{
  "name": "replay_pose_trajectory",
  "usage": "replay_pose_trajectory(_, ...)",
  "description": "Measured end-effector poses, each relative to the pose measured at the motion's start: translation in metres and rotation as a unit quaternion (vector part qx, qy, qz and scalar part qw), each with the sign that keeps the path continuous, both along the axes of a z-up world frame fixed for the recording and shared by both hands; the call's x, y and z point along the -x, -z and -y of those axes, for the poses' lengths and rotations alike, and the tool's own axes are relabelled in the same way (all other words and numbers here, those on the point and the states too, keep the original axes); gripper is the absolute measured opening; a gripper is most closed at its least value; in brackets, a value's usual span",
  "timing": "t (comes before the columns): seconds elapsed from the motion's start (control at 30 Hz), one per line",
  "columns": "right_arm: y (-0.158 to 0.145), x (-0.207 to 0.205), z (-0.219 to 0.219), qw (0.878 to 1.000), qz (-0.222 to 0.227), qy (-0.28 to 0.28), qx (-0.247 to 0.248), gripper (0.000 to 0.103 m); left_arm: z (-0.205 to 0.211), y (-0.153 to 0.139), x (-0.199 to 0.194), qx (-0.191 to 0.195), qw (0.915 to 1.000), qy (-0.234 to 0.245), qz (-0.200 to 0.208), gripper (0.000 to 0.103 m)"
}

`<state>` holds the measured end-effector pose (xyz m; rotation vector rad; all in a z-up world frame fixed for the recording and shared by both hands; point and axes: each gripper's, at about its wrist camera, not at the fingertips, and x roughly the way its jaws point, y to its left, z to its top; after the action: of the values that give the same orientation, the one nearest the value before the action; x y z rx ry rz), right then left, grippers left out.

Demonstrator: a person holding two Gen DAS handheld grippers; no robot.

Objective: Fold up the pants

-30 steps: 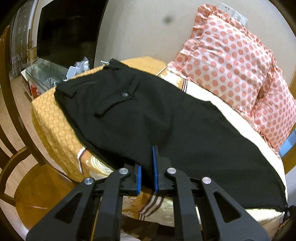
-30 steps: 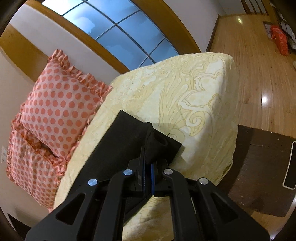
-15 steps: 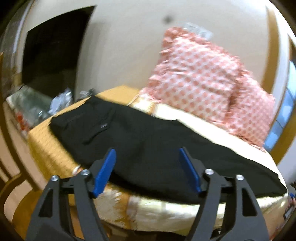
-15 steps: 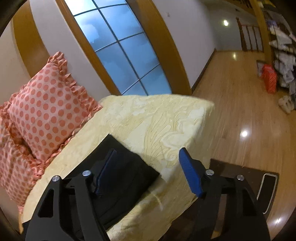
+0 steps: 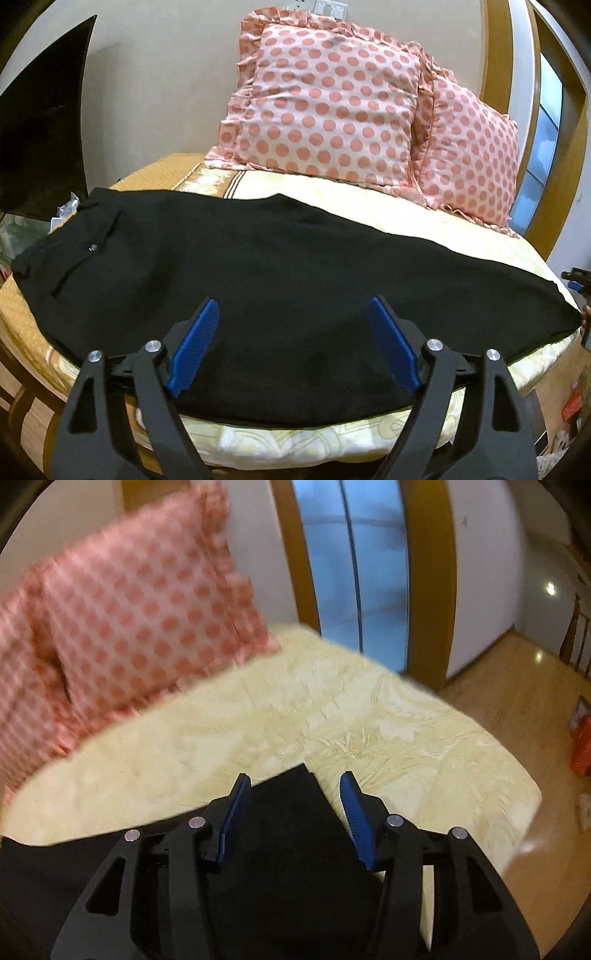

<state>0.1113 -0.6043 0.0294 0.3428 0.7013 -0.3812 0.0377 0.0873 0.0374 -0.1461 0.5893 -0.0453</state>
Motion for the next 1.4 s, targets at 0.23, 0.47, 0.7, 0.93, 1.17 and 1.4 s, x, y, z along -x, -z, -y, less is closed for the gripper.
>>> replay_pose_trajectory(0.23, 0.025, -0.017, -0.001, 0.998, -0.050, -0.025, 0.025, 0.017, 0.008, 0.010, -0.009, -0.006, 0.9998, 0.003, -0.016, 0.087)
replay_pose_trajectory(0.47, 0.010, -0.019, 0.003, 0.998, -0.031, -0.016, 0.045, 0.004, 0.012, 0.015, -0.020, -0.009, 0.9996, 0.008, -0.027, 0.088)
replay_pose_trajectory(0.7, 0.014, -0.037, 0.007, 0.995, -0.081, -0.009, 0.054, 0.024, 0.014, 0.019, -0.018, -0.012, 0.9995, 0.009, -0.027, 0.088)
replay_pose_trajectory(0.93, -0.002, 0.060, 0.020, 0.993, -0.027, 0.113, 0.015, 0.077, 0.019, 0.023, -0.017, -0.025, 0.9994, 0.020, -0.016, 0.092)
replay_pose_trajectory(1.17, 0.031, 0.126, 0.012, 0.988, 0.019, 0.140, -0.060, 0.060, 0.021, 0.026, -0.015, -0.033, 0.9988, 0.036, -0.010, 0.093)
replay_pose_trajectory(1.4, 0.035, 0.134, -0.038, 0.992, 0.067, 0.063, -0.088, 0.054, 0.023, 0.026, -0.016, -0.031, 0.9986, 0.041, -0.008, 0.096)
